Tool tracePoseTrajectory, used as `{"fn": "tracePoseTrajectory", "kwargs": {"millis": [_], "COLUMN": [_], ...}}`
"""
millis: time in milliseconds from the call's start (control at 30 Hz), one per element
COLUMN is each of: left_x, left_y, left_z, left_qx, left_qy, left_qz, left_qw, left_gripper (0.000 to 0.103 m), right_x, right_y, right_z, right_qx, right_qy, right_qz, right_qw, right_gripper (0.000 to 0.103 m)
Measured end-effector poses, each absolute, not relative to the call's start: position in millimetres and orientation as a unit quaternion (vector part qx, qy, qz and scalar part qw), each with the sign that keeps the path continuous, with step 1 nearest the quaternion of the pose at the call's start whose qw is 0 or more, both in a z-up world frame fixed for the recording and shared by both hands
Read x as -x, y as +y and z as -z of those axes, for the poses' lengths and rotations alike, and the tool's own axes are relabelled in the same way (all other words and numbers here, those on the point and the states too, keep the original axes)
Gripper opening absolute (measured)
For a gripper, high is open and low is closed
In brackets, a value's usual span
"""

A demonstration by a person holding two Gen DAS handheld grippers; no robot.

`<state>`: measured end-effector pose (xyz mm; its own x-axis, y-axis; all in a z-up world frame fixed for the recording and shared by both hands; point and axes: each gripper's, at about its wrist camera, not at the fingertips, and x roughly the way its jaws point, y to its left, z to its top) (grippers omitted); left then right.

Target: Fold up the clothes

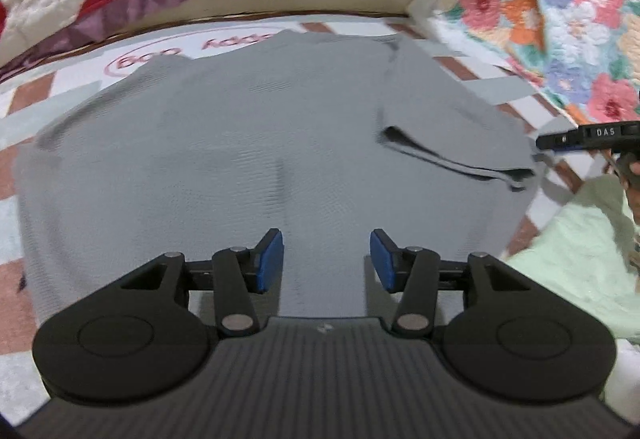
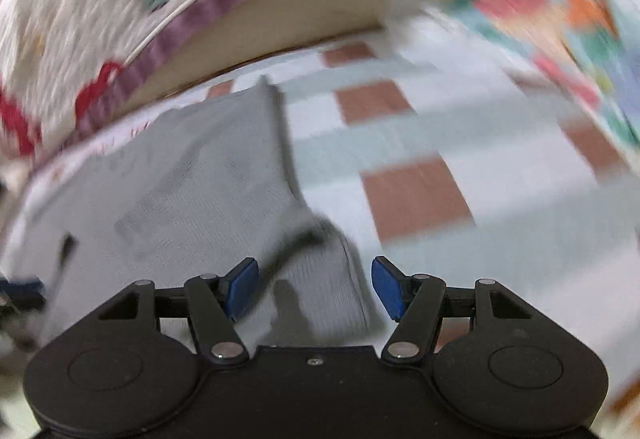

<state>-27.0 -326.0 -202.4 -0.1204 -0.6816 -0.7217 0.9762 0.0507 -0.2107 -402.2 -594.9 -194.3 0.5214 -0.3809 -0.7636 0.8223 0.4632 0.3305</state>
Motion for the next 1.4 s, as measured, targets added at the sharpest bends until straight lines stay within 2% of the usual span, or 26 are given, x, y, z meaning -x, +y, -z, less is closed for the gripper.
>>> {"fn": "tracePoseTrajectory", "kwargs": {"millis": [100, 167, 200, 233, 433, 667, 767, 800, 833, 900, 1167, 1200, 1233, 1267, 1400], "left_x": [40, 46, 48, 50, 54, 53, 51, 52, 53, 56, 43, 38, 34, 30, 10], "left_y": [-327, -329, -329, -329, -319, -319, -320, -321, -322, -324, -325, -324, -322, -319, -296], "left_z": [205, 209, 211, 213, 214, 211, 206, 205, 203, 201, 197, 194, 190, 184, 158], "left_qx": [-0.216, -0.224, -0.228, -0.234, -0.263, -0.255, -0.225, -0.218, -0.214, -0.210, -0.203, -0.207, -0.212, -0.217, -0.223], "left_qy": [0.351, 0.352, 0.352, 0.353, 0.349, 0.357, 0.371, 0.372, 0.371, 0.366, 0.362, 0.361, 0.359, 0.352, 0.333], "left_qz": [0.667, 0.669, 0.669, 0.669, 0.667, 0.667, 0.674, 0.675, 0.676, 0.673, 0.636, 0.626, 0.615, 0.609, 0.596], "left_qw": [0.621, 0.615, 0.613, 0.611, 0.603, 0.602, 0.598, 0.598, 0.600, 0.607, 0.650, 0.660, 0.669, 0.677, 0.696], "left_gripper": [0.049, 0.049, 0.049, 0.049, 0.051, 0.054, 0.054, 0.054, 0.054, 0.054, 0.054, 0.054, 0.054, 0.054, 0.057], "right_x": [417, 412, 405, 397, 405, 416, 426, 427, 428, 423, 388, 382, 375, 368, 348], "right_y": [-586, -585, -585, -586, -570, -574, -574, -575, -576, -575, -569, -569, -569, -569, -557], "right_z": [205, 213, 216, 219, 200, 216, 220, 226, 231, 236, 237, 236, 234, 233, 204], "right_qx": [-0.424, -0.451, -0.444, -0.434, -0.385, -0.436, -0.491, -0.520, -0.549, -0.569, -0.564, -0.549, -0.532, -0.515, -0.405], "right_qy": [0.270, 0.251, 0.261, 0.274, 0.243, 0.215, 0.175, 0.159, 0.143, 0.131, 0.102, 0.110, 0.123, 0.136, 0.165], "right_qz": [0.387, 0.381, 0.384, 0.387, 0.409, 0.407, 0.398, 0.380, 0.358, 0.345, 0.376, 0.387, 0.398, 0.408, 0.406], "right_qw": [0.773, 0.767, 0.766, 0.767, 0.791, 0.773, 0.755, 0.748, 0.741, 0.735, 0.728, 0.732, 0.737, 0.742, 0.802], "right_gripper": [0.065, 0.055, 0.024, 0.006, 0.003, 0.005, 0.021, 0.047, 0.068, 0.068, 0.068, 0.061, 0.033, 0.013, 0.011]}}
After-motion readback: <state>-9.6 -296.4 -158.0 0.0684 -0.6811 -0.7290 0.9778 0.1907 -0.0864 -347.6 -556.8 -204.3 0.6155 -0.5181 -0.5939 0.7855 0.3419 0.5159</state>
